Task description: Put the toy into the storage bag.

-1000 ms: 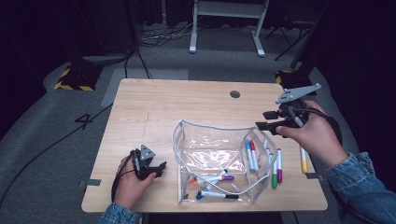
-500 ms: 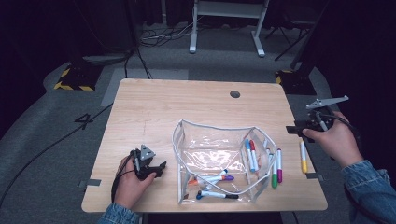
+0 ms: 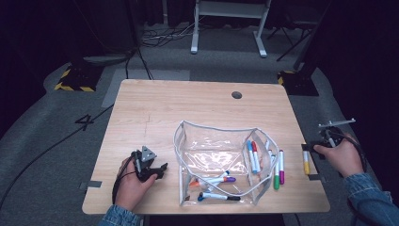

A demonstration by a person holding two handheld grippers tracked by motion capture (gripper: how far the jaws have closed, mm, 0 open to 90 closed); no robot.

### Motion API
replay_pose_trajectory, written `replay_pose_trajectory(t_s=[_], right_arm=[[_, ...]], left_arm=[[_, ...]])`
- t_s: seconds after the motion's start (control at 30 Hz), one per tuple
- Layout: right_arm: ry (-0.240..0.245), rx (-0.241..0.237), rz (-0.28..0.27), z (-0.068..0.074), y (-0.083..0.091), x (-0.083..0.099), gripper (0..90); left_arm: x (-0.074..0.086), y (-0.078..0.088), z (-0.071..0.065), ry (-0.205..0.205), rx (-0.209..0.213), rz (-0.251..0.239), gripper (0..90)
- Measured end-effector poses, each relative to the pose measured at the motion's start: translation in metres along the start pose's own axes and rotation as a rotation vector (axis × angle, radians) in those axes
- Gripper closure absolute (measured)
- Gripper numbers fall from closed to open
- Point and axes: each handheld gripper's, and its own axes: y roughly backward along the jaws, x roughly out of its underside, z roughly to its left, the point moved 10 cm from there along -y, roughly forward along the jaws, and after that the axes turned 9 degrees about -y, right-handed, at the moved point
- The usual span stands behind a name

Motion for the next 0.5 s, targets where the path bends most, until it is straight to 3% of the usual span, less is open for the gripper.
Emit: replay_pose_trajectory(t_s=[0.23,0.5], right_arm=[[-0.068,0.019,0.064,-0.021,-0.031,0.028,56.6],[-0.133,0.062,0.102,-0.033,-0.052,0.037,67.1]], left_arm=[[0.0,0.0,0.0,-0.001,-0.001,0.0,29.1],[0.0,0.0,0.0,0.0,0.0,0.0,29.1]])
